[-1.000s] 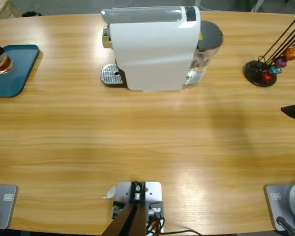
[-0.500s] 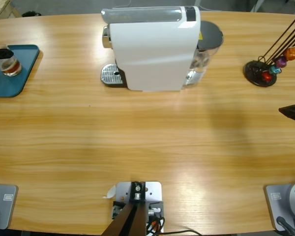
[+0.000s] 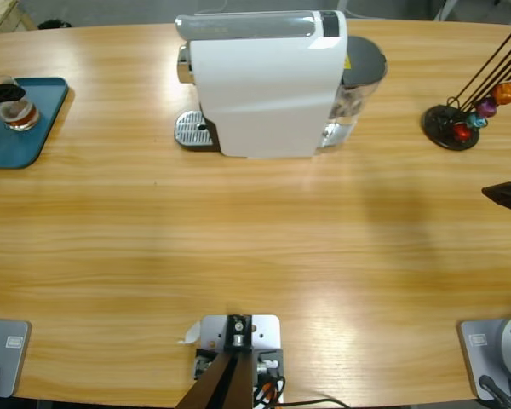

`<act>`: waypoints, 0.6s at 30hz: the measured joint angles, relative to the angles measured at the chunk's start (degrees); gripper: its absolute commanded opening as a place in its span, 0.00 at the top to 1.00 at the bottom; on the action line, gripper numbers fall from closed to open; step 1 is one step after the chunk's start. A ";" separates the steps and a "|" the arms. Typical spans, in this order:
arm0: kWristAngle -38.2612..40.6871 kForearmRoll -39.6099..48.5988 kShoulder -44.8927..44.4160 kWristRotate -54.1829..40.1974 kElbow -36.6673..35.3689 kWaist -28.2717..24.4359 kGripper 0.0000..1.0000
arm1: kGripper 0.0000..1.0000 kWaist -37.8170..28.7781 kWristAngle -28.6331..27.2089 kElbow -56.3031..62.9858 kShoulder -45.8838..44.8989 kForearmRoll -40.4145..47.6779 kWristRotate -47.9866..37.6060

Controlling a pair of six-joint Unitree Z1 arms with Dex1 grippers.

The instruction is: Pour coffee

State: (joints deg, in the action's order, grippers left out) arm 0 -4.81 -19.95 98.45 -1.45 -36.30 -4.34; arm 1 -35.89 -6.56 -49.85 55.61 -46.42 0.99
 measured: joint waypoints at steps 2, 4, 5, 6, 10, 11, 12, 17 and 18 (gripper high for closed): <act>0.02 -0.24 0.04 0.00 0.14 0.00 1.00 | 0.00 0.00 0.00 0.00 0.00 0.00 0.00; 0.23 -0.43 0.05 0.00 0.29 0.00 1.00 | 0.00 0.00 0.00 0.00 0.00 0.00 0.00; 0.40 -0.55 0.09 0.00 0.33 0.00 1.00 | 0.00 0.00 0.00 0.00 0.00 0.00 0.00; 0.60 -0.66 0.20 0.00 0.33 -0.02 1.00 | 0.00 0.00 0.00 0.00 0.00 0.00 0.00; 1.04 -0.85 0.31 0.00 0.35 -0.07 0.73 | 0.00 0.00 0.00 0.00 0.00 0.00 0.00; 1.05 -0.92 0.40 0.00 0.35 -0.07 0.51 | 0.00 0.00 0.00 0.00 0.00 0.00 0.00; 1.06 -1.01 0.48 0.00 0.35 -0.07 0.24 | 0.00 0.00 0.00 0.00 0.00 0.00 0.00; 1.18 -1.32 0.65 0.00 0.35 -0.07 0.01 | 0.00 0.00 0.00 0.00 0.00 0.00 0.00; 1.18 -1.39 0.68 0.00 0.35 -0.07 0.01 | 0.00 0.00 0.00 0.00 0.00 0.00 0.00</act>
State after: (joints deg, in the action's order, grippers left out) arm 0 -3.63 -21.34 99.13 -1.45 -35.95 -4.41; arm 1 -35.89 -6.56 -49.85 55.61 -46.42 0.99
